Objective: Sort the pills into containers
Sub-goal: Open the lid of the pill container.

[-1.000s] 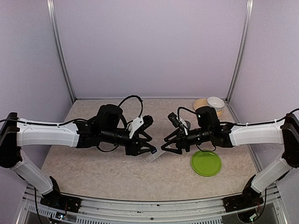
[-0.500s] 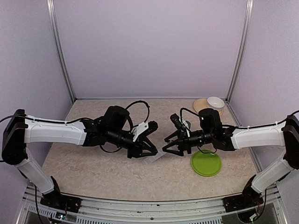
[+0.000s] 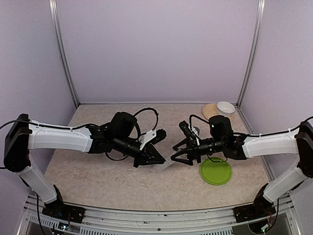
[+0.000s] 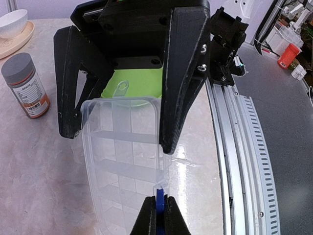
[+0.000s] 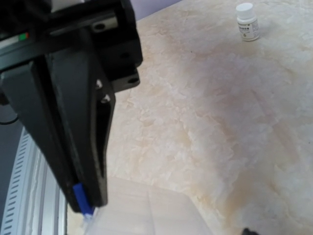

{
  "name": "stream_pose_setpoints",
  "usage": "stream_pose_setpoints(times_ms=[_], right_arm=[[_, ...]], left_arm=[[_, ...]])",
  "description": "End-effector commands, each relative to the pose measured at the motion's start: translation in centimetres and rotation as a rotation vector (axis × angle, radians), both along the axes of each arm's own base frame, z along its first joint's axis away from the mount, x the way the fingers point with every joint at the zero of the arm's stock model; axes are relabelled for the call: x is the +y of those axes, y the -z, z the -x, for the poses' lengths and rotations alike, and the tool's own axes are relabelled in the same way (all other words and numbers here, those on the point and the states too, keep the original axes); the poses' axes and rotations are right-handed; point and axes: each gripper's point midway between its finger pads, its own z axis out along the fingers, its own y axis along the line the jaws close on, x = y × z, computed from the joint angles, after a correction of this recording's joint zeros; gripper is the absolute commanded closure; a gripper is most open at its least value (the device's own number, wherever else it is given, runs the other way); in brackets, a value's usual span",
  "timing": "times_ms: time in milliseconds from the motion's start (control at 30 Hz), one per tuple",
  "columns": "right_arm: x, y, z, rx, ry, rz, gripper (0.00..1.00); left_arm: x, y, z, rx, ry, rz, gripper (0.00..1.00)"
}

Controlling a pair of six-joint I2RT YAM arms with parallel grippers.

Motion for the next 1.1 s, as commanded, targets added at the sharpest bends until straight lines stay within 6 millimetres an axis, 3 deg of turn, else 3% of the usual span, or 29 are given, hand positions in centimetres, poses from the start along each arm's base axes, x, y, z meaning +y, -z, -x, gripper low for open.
stream_pose_setpoints(times_ms=[0,167,467,733,1067], right_arm=[[0.1,-0.9,0.5,-0.047,-0.017,-0.03,0.43],[0.1,-1.0,0.4,-0.049,-0.016,-0.034,0.42],[0.4,0.2,-0.5,-0.037,0.012,-0.004,0.24],[1.3,2.4,-1.9,-0.005,0.029,0.041,0.18],[1.3,3.0,-3.6,-0.033,0.091,0.108,0.06]], left_arm=[[-0.3,-0.6,-0.1,0.012,0.026,0.022,1.0],[-0.4,-0.4,-0.2,0.016,0.017,0.019,1.0],[0.2,-0.6,-2.5,-0.05,-0.12,-0.006,1.0],[1.0,0.8,-3.8,-0.072,-0.209,-0.058,1.0],[1.6,1.3,-5.0,-0.098,-0.255,-0.124,1.0]])
